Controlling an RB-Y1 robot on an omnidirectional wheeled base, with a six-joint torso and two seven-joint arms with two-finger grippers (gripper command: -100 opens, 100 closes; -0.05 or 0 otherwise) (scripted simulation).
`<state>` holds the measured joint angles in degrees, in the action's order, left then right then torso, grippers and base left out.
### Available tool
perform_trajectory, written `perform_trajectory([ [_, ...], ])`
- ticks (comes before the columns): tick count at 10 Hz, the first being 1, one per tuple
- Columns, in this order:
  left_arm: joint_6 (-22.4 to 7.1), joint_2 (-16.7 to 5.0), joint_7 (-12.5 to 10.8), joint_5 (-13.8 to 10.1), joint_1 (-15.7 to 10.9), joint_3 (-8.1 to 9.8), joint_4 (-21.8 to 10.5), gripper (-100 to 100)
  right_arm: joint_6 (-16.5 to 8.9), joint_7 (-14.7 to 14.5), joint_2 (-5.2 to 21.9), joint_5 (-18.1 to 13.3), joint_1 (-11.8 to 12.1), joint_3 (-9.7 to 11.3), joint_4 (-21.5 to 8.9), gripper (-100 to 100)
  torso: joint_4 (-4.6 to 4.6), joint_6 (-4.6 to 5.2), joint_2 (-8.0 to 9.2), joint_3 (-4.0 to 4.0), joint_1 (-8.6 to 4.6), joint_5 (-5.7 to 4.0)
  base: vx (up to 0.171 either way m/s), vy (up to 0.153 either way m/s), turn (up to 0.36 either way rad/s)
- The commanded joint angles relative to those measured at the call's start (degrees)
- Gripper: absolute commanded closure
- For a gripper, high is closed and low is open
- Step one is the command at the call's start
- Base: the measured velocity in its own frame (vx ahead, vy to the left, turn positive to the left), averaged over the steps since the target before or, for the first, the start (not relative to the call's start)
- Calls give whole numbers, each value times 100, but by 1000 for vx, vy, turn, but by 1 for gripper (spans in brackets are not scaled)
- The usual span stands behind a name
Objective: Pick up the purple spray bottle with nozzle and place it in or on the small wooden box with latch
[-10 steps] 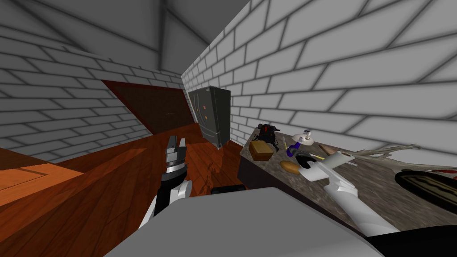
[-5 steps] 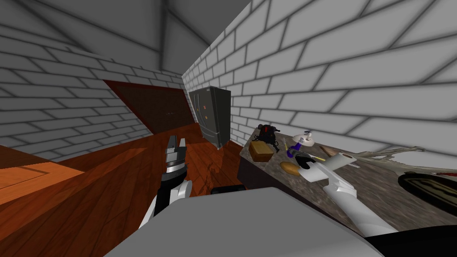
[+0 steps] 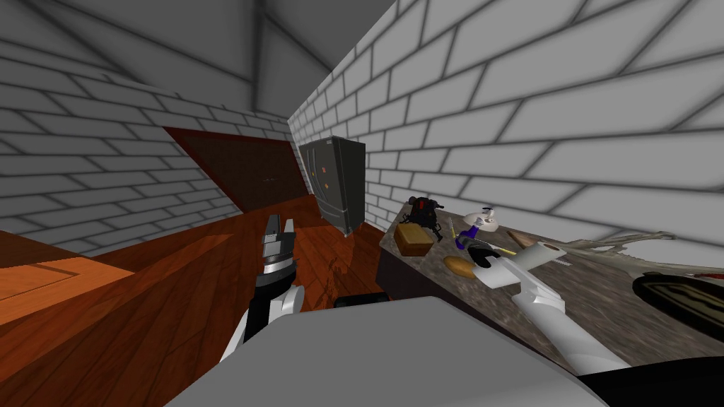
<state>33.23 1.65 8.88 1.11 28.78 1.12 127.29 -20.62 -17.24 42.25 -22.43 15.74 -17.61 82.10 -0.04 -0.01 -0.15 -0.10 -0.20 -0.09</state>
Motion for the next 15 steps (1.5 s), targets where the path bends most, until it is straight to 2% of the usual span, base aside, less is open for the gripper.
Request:
perform_trajectory([
  [1,0,0,0,0,0,0,0,0,0,0,0,0,0,0,0,100,0,0,0,0,0,0,0,0,0],
  [2,0,0,0,0,0,0,0,0,0,0,0,0,0,0,0,100,0,0,0,0,0,0,0,0,0],
  [3,0,0,0,0,0,0,0,0,0,0,0,0,0,0,0,0,0,0,0,0,0,0,0,0,0],
  [4,0,0,0,0,0,0,0,0,-138,-12,178,170,99,18,85,-100,0,0,0,0,0,0,-6,-12,22],
  [10,0,0,0,0,0,0,0,0,-624,-46,807,825,427,124,373,-100,0,0,-2,-1,-7,-1,6,-15,40],
  [11,0,0,0,0,0,0,0,0,-570,-41,752,767,412,107,365,-100,0,0,-2,-1,-6,-1,2,-8,7],
  [12,0,0,0,0,0,0,0,0,-589,-42,763,780,417,109,371,0,0,0,-1,-1,-3,-2,0,0,0],
  [13,0,0,0,0,0,0,0,0,-577,-96,735,756,130,293,146,-100,0,0,0,0,-1,-1,-19,-6,-118],
  [14,0,0,0,0,0,0,0,0,-577,-96,735,756,72,293,146,-100,0,2,4,2,-2,-2,-26,-6,-61],
  [15,0,0,0,0,0,0,0,0,-567,-149,709,734,-128,478,-78,-100,1,0,7,4,-3,-1,-30,-13,-119],
])
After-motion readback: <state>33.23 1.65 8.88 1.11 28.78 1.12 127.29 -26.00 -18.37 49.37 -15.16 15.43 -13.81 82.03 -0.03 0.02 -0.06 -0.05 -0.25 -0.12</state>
